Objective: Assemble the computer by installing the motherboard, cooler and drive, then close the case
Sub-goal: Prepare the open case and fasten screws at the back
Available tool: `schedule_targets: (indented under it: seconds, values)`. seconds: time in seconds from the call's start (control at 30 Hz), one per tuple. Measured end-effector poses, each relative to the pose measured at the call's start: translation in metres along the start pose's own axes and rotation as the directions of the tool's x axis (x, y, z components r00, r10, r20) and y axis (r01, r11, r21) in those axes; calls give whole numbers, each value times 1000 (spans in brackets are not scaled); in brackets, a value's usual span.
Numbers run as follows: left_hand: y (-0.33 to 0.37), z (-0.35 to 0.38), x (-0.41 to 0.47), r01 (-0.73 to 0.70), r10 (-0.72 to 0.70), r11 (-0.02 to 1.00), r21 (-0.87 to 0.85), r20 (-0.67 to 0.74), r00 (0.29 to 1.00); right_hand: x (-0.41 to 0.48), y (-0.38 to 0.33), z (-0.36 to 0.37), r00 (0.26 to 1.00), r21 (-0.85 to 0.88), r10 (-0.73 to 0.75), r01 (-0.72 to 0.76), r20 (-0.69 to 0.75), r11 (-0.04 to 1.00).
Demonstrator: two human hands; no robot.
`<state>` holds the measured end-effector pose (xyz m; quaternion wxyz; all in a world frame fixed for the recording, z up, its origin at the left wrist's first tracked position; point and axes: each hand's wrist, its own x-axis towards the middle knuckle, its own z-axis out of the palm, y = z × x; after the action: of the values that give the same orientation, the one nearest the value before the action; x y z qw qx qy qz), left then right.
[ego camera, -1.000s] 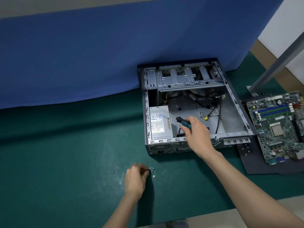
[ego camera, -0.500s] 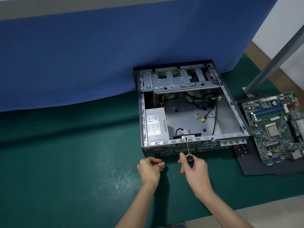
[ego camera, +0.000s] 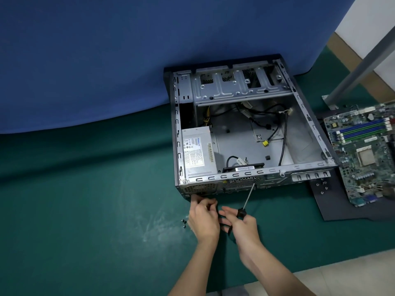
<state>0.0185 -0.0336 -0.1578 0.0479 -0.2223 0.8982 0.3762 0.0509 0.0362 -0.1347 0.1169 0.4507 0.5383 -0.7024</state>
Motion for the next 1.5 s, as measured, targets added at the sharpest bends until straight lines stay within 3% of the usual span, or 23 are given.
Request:
schedule_targets:
  seconds: [0.37,0.87,1.0,1.13,1.5]
  values:
    - [-3,0,9,-155,157,987,-49,23,987,-2,-9,15,985,410,165,-168,43,896]
    - [-13,-2,14,-315,315,949,-15,68,947,5,-6,14,969,470,222,-247,109,847]
    - [-14,-6,17,-435,430,897,72,77,899,6,-5,15,963,488,241,-271,124,830]
    - [-9,-10,19,-598,585,765,237,131,800,6,-4,16,964,490,237,-265,118,831]
    - [-8,-9,19,-602,587,732,320,154,795,8,-11,19,958,473,237,-287,165,833]
